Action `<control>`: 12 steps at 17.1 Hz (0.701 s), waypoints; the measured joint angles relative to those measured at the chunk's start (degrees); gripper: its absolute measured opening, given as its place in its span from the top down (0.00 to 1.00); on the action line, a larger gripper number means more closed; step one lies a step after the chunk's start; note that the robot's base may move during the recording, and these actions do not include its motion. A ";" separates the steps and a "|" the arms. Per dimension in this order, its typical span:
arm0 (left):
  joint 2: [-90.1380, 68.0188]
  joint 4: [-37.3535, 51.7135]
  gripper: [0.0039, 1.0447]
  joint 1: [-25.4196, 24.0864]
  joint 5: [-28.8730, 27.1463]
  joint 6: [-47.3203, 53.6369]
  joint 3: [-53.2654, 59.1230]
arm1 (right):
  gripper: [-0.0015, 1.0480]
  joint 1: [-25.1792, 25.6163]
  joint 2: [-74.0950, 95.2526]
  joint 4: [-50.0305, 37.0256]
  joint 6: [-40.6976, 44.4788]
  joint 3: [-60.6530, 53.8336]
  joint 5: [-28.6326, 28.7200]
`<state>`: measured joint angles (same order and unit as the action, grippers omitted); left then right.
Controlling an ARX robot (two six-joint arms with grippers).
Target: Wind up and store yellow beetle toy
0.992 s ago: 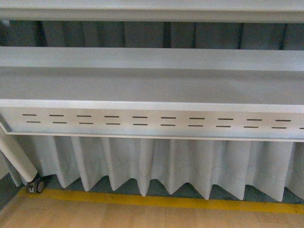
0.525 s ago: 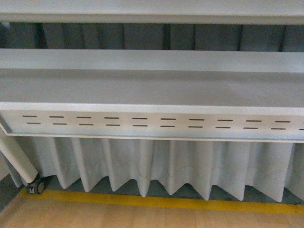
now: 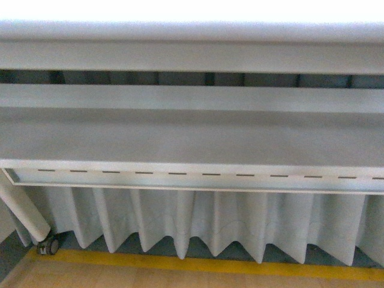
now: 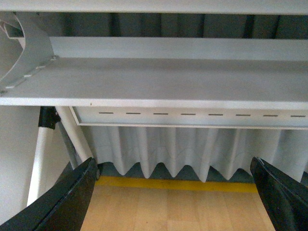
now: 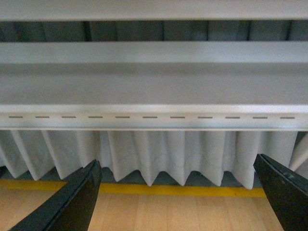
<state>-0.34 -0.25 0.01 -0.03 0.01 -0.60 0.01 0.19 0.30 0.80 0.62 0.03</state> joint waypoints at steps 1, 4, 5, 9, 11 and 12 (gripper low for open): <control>0.00 0.04 0.06 0.00 0.00 0.02 0.00 | 0.06 0.00 0.00 0.02 0.02 0.00 -0.04; 0.00 0.00 0.06 0.00 0.00 -0.02 0.00 | 0.06 0.00 0.00 -0.02 0.00 0.00 -0.04; 0.00 0.07 0.06 0.00 0.02 0.02 0.00 | 0.06 0.00 0.02 0.02 -0.02 0.00 -0.02; 0.00 0.09 0.06 0.00 -0.02 0.00 0.00 | 0.06 0.00 0.02 -0.07 0.00 0.00 0.00; 0.00 -0.02 0.06 0.00 0.02 -0.02 0.00 | 0.06 0.00 0.00 -0.07 0.00 0.00 -0.07; 0.00 0.07 0.06 0.00 0.00 0.02 0.00 | 0.06 0.00 0.00 -0.04 -0.02 0.00 -0.04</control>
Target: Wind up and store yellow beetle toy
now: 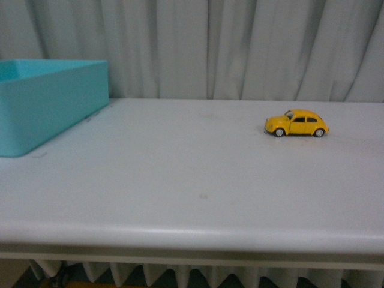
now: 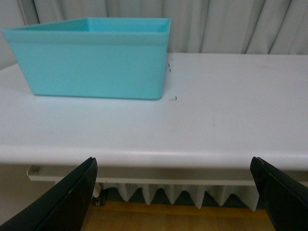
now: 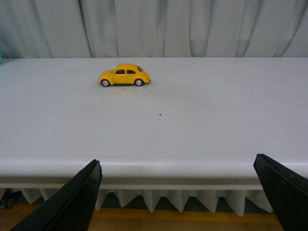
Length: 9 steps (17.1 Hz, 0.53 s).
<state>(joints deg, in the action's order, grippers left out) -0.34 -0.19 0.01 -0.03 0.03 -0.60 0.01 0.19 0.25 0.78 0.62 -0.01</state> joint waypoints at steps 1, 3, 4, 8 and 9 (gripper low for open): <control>0.00 0.00 0.06 0.00 -0.04 -0.02 0.00 | 0.06 0.00 0.00 -0.07 0.00 0.00 -0.02; 0.00 -0.02 0.06 0.00 -0.02 0.00 0.00 | 0.06 0.00 0.00 -0.04 -0.07 0.00 0.02; 0.00 -0.02 0.06 0.00 0.00 0.00 0.00 | 0.06 0.00 0.00 -0.02 -0.15 0.00 0.00; 0.00 0.02 0.06 0.00 -0.09 -0.07 0.00 | 0.06 0.00 0.00 -0.09 -0.15 0.00 -0.02; 0.00 -0.02 0.06 0.00 0.02 -0.02 0.00 | 0.06 0.00 0.00 -0.02 -0.17 0.00 0.00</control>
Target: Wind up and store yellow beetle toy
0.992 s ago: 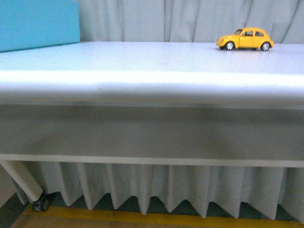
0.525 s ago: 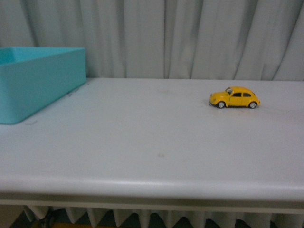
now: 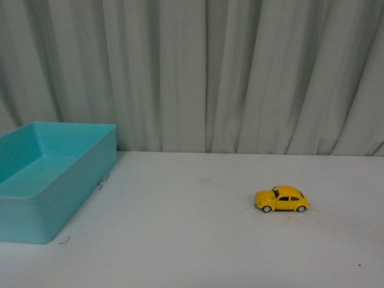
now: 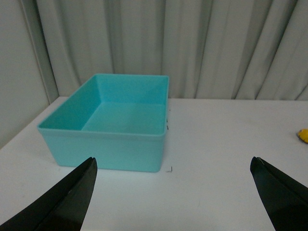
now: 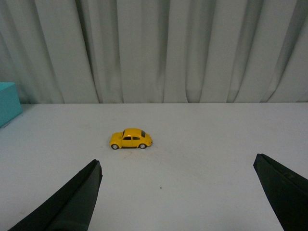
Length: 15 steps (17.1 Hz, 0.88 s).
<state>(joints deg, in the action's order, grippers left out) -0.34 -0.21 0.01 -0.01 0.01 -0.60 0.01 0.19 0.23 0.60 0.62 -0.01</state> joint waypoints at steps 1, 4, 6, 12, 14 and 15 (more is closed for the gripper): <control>0.00 0.22 0.06 0.00 -0.04 0.00 0.00 | 0.06 0.00 0.00 -0.26 -0.02 0.00 0.02; 0.00 0.04 0.06 0.00 -0.02 0.00 0.00 | 0.06 0.00 0.02 -0.04 -0.02 0.00 0.00; 0.00 0.04 0.06 0.00 -0.02 0.00 0.00 | 0.06 0.00 0.02 -0.02 -0.02 0.00 0.00; 0.00 0.04 0.06 0.00 -0.02 0.00 0.00 | 0.06 0.00 0.02 -0.02 -0.02 0.00 0.00; 0.00 0.02 0.06 0.00 -0.02 0.00 0.00 | 0.06 0.00 0.02 -0.02 -0.02 0.00 0.00; 0.00 0.04 0.06 0.00 -0.02 0.00 0.00 | 0.06 0.00 0.02 -0.02 -0.02 0.00 0.00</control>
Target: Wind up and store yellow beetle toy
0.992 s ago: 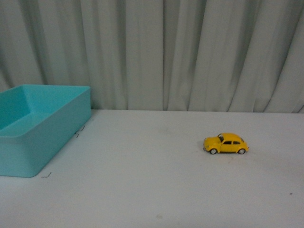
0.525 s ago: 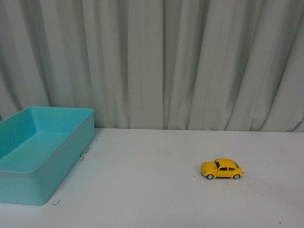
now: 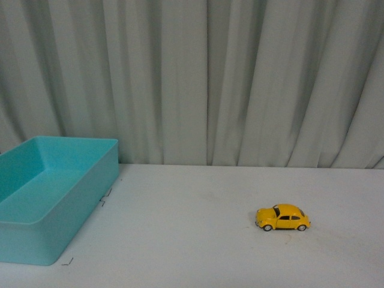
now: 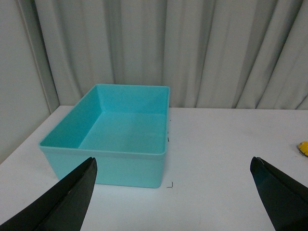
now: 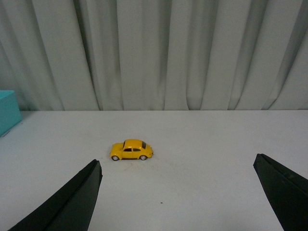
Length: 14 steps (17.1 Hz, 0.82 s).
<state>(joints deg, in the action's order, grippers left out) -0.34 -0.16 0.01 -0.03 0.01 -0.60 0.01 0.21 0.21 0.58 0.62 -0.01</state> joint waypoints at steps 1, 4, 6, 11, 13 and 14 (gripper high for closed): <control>0.00 -0.02 0.06 0.00 0.00 0.00 0.00 | 0.06 0.00 0.00 0.00 0.00 0.00 0.00; 0.00 -0.02 0.06 0.00 0.00 0.00 0.00 | 0.06 0.00 0.00 0.00 0.00 0.00 0.00; 0.00 -0.02 0.06 0.00 0.00 0.00 0.00 | 0.06 0.00 0.00 0.04 0.00 0.00 0.00; 0.00 -0.02 0.06 0.00 0.00 0.00 0.00 | 0.06 0.00 0.00 0.09 0.00 0.00 0.00; 0.00 -0.04 0.06 0.00 0.00 0.00 0.00 | 0.06 0.00 0.00 0.04 0.00 0.00 0.00; 0.00 -0.02 0.06 0.00 0.00 0.00 0.00 | 0.06 0.00 0.00 0.04 0.00 0.00 0.00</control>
<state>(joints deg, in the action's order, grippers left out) -0.34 -0.19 0.01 -0.03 0.01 -0.60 0.01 0.21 0.25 0.58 0.62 -0.01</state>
